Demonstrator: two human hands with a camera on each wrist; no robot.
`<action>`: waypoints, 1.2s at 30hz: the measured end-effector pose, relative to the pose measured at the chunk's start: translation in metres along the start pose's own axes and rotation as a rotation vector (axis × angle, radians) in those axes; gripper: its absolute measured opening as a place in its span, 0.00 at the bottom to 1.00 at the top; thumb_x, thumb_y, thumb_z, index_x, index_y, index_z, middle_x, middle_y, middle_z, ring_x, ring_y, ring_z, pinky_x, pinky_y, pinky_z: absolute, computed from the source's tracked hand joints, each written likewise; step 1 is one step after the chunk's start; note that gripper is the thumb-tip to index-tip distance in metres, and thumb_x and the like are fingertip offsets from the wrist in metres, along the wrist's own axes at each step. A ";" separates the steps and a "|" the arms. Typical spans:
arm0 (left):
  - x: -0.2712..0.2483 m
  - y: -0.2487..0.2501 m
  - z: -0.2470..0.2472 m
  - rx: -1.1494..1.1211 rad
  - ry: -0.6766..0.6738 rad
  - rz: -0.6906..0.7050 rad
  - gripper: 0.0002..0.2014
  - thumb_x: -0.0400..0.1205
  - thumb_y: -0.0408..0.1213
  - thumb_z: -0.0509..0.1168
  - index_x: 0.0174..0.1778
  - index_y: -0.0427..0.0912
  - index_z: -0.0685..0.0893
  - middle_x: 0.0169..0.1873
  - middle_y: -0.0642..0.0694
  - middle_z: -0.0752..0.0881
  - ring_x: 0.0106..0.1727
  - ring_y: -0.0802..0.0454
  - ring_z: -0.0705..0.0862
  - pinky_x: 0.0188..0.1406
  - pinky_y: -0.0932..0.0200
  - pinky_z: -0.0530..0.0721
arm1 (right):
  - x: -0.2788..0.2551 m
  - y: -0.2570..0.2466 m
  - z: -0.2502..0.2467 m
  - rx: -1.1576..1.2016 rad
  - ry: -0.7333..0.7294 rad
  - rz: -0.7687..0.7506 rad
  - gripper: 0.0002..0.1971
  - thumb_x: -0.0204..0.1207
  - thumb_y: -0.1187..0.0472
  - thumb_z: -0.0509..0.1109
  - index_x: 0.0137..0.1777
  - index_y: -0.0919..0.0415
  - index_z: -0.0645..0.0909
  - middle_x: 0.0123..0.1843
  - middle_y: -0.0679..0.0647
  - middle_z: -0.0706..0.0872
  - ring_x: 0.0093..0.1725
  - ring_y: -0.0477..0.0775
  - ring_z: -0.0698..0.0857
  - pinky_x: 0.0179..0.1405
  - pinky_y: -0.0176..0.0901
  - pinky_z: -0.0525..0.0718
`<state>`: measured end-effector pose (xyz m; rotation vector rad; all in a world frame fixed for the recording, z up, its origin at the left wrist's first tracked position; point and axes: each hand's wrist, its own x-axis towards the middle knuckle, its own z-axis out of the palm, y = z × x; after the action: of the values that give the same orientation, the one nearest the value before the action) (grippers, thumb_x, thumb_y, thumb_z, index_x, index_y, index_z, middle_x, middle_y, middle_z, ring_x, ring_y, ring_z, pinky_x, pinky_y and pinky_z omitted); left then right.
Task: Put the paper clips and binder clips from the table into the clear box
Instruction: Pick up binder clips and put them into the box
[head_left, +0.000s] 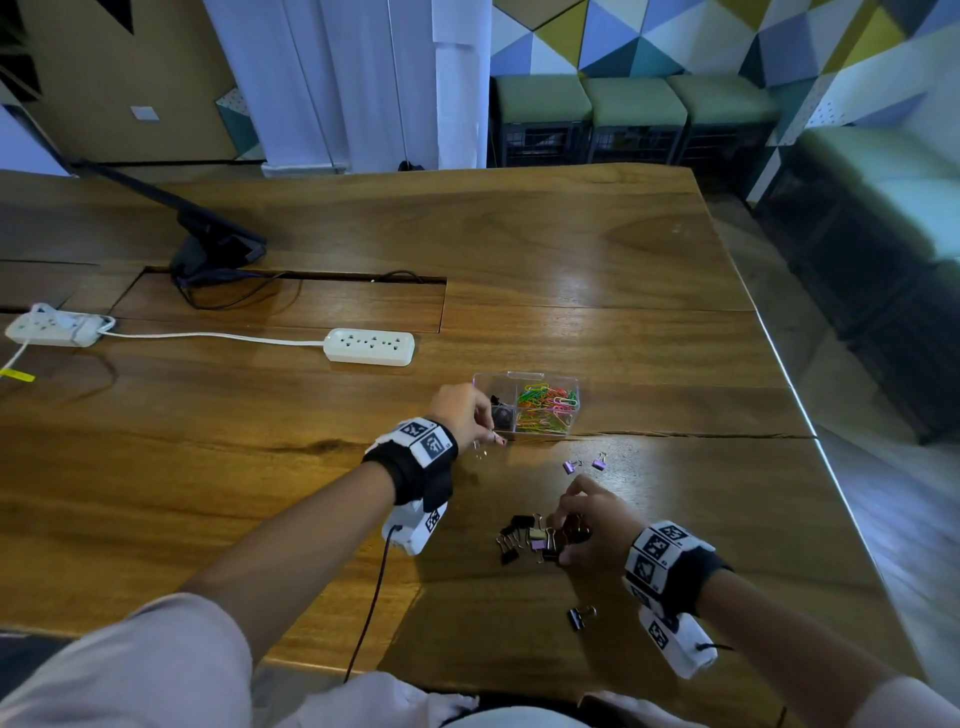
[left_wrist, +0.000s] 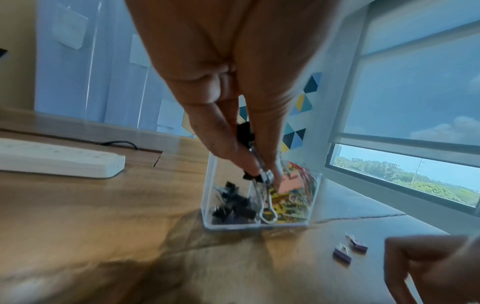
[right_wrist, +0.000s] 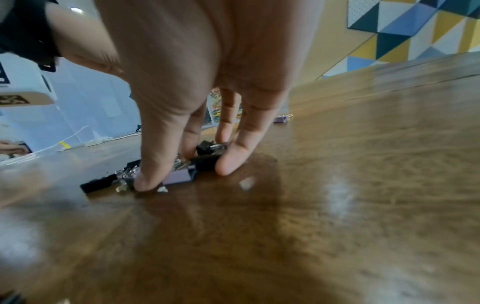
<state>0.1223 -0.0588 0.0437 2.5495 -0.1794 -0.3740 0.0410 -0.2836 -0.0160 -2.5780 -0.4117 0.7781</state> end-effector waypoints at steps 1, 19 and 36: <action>0.004 0.001 -0.004 -0.010 0.024 -0.003 0.05 0.72 0.33 0.75 0.39 0.36 0.89 0.42 0.44 0.90 0.42 0.55 0.82 0.48 0.60 0.82 | 0.001 0.000 0.000 -0.002 0.002 0.007 0.16 0.62 0.50 0.80 0.48 0.43 0.80 0.59 0.39 0.69 0.60 0.45 0.75 0.61 0.39 0.81; 0.045 0.000 -0.007 -0.718 0.198 -0.503 0.10 0.73 0.26 0.74 0.29 0.36 0.81 0.30 0.40 0.84 0.16 0.58 0.81 0.24 0.65 0.85 | 0.008 0.002 0.003 -0.204 -0.041 -0.067 0.15 0.65 0.56 0.74 0.51 0.51 0.76 0.57 0.49 0.70 0.51 0.53 0.80 0.48 0.41 0.85; 0.045 0.014 0.000 -0.673 0.304 -0.379 0.13 0.77 0.16 0.58 0.39 0.39 0.79 0.43 0.41 0.83 0.45 0.48 0.81 0.32 0.62 0.84 | 0.007 0.000 -0.009 -0.168 -0.026 -0.034 0.17 0.66 0.66 0.72 0.54 0.51 0.79 0.54 0.46 0.76 0.53 0.49 0.79 0.47 0.36 0.81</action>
<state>0.1647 -0.0799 0.0410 1.9221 0.4736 -0.1420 0.0518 -0.2839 -0.0121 -2.7101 -0.5489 0.7973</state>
